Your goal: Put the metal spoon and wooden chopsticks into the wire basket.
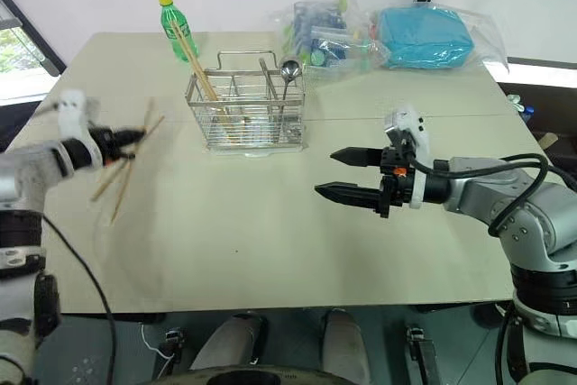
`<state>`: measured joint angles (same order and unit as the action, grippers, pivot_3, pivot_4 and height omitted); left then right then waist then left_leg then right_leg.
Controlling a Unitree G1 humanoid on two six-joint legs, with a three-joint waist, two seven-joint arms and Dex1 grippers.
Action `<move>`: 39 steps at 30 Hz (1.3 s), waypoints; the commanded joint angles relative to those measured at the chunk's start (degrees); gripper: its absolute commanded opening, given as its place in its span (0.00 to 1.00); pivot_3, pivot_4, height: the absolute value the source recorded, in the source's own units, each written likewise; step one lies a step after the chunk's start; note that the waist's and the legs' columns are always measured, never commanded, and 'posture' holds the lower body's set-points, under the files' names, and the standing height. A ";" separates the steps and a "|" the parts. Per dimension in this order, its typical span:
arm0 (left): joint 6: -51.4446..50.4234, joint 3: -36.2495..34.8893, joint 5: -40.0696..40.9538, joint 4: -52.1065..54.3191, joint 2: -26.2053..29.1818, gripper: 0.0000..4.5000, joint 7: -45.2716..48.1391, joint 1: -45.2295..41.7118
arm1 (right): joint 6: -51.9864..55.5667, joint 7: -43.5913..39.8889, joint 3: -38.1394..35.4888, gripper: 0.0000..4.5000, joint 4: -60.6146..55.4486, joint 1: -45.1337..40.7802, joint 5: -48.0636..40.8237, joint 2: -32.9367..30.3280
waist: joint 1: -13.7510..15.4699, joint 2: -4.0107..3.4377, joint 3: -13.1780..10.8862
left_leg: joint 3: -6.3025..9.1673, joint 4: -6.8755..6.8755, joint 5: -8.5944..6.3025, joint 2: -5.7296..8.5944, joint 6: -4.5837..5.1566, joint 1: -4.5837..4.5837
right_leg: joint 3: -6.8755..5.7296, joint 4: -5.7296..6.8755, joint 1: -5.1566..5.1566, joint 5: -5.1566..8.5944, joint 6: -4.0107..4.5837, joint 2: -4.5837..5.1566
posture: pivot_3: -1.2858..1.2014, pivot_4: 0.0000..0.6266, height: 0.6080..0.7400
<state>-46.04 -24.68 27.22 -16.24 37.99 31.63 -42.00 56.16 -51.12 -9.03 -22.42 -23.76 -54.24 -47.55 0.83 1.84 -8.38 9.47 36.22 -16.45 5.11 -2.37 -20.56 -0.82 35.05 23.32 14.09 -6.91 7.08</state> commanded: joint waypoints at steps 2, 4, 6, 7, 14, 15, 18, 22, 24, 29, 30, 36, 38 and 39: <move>2.07 -12.32 10.28 7.94 -4.37 0.02 -12.05 -12.05 | -0.38 -0.55 -0.68 1.00 -0.38 -1.52 -0.45 -0.80 | -0.08 0.05 0.02 | -0.05 0.00 0.09 0.02 -0.18 0.02 | 0.00 -0.04 -0.04 -0.02 -0.05 0.03 | 0.52 0.24 0.68; 3.05 -13.17 12.14 8.29 -6.45 0.02 -14.99 -15.82 | -0.28 -0.34 -0.61 1.00 -0.50 -1.60 -0.61 -0.57 | -0.13 0.03 0.03 | -0.12 -0.01 0.14 0.03 -0.27 0.07 | 0.01 -0.07 -0.06 -0.03 -0.07 0.06 | 0.52 0.24 0.68; 5.00 -12.20 12.60 7.62 -8.36 0.02 -16.55 -18.91 | -0.22 -0.03 -0.52 1.00 -0.69 -1.64 -0.73 -0.23 | -0.09 0.00 0.04 | -0.19 -0.02 0.13 0.03 -0.28 0.13 | 0.02 -0.07 -0.10 -0.03 -0.08 0.06 | 0.52 0.24 0.68; 6.35 -11.21 12.29 6.96 -9.14 0.02 -16.79 -20.18 | -0.13 0.19 -0.52 1.00 -0.82 -1.67 -0.86 -0.08 | -0.08 0.01 0.04 | -0.19 -0.01 0.14 0.03 -0.28 0.14 | 0.02 -0.05 -0.10 -0.03 -0.08 0.06 | 0.52 0.24 0.68; 20.32 -1.95 4.53 -2.29 -13.00 0.02 -13.46 -23.00 | 0.54 2.99 -1.99 1.00 -2.38 -0.78 -2.50 0.81 | -0.04 0.03 0.03 | -0.21 0.05 0.18 0.05 -0.34 0.10 | 0.04 -0.02 -0.11 -0.07 -0.12 0.02 | 0.52 0.24 0.68; 22.16 -0.74 3.66 -3.50 -13.55 0.02 -12.54 -22.93 | 0.80 3.64 -2.53 1.00 -2.63 -0.47 -3.04 0.83 | -0.04 0.03 0.03 | -0.21 0.04 0.18 0.05 -0.34 0.10 | 0.04 -0.03 -0.11 -0.07 -0.12 0.02 | 0.52 0.24 0.68; 26.60 1.33 2.16 -7.33 -15.36 0.02 -11.02 -23.28 | 1.55 5.37 -3.98 1.00 -3.63 0.57 -4.54 0.76 | -0.04 0.03 0.03 | -0.19 0.04 0.18 0.05 -0.34 0.08 | 0.04 -0.04 -0.10 -0.07 -0.11 0.02 | 0.52 0.24 0.68; 31.20 3.05 0.82 -13.30 -17.64 0.02 -9.61 -24.45 | 2.47 8.17 -6.09 1.00 -5.20 2.34 -6.72 0.59 | -0.04 0.04 0.03 | -0.18 0.03 0.17 0.04 -0.33 0.07 | 0.04 -0.04 -0.08 -0.07 -0.11 0.01 | 0.52 0.24 0.68; 33.34 4.14 -0.22 -15.05 -18.43 0.02 -8.78 -24.55 | 2.73 9.25 -6.78 1.00 -5.90 3.00 -7.61 0.49 | -0.08 0.04 0.03 | -0.19 0.03 0.17 0.04 -0.33 0.07 | 0.04 -0.05 -0.09 -0.07 -0.11 0.01 | 0.52 0.24 0.68; 36.88 6.49 -2.05 -15.84 -20.25 0.02 -7.31 -23.49 | 3.20 11.33 -8.08 1.00 -6.98 4.07 -9.37 0.01 | -0.06 0.05 0.03 | -0.19 0.02 0.17 0.04 -0.31 0.07 | 0.04 -0.05 -0.08 -0.07 -0.12 0.01 | 0.52 0.24 0.68; 36.96 6.79 -2.03 -15.28 -20.61 0.02 -7.10 -23.02 | 3.27 11.56 -8.41 1.00 -6.93 4.16 -9.69 -0.25 | -0.06 0.04 0.03 | -0.19 0.03 0.17 0.04 -0.31 0.06 | 0.04 -0.05 -0.09 -0.07 -0.12 0.01 | 0.52 0.24 0.68; 34.87 6.88 -0.72 -11.66 -21.83 0.50 -7.53 -20.57 | 3.13 12.25 -8.75 1.00 -5.61 3.60 -10.37 -1.06 | -0.11 0.04 0.03 | -0.19 0.03 0.16 0.04 -0.30 0.08 | 0.04 -0.05 -0.09 -0.07 -0.12 0.00 | 0.52 0.24 0.68; 33.81 6.82 -0.29 -9.64 -21.99 0.72 -7.98 -19.49 | 2.88 12.26 -8.24 1.00 -4.95 3.05 -10.08 -1.04 | -0.13 0.04 0.03 | -0.19 0.02 0.16 0.04 -0.29 0.08 | 0.05 -0.04 -0.09 -0.07 -0.12 0.00 | 0.52 0.24 0.68; 33.24 6.68 -0.10 -8.87 -21.99 0.83 -8.32 -19.10 | 2.77 12.25 -8.00 1.00 -4.69 2.80 -9.95 -1.00 | -0.13 0.04 0.03 | -0.20 0.02 0.16 0.04 -0.29 0.09 | 0.05 -0.04 -0.09 -0.07 -0.12 0.00 | 0.52 0.24 0.68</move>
<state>-12.42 -17.72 26.20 -28.37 15.60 23.51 -60.75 59.69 -38.85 -16.23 -26.78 -19.74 -63.72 -48.00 0.70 1.88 -8.36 9.28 36.24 -16.28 5.14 -2.66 -20.47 -0.77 35.02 23.23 14.02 -7.03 7.07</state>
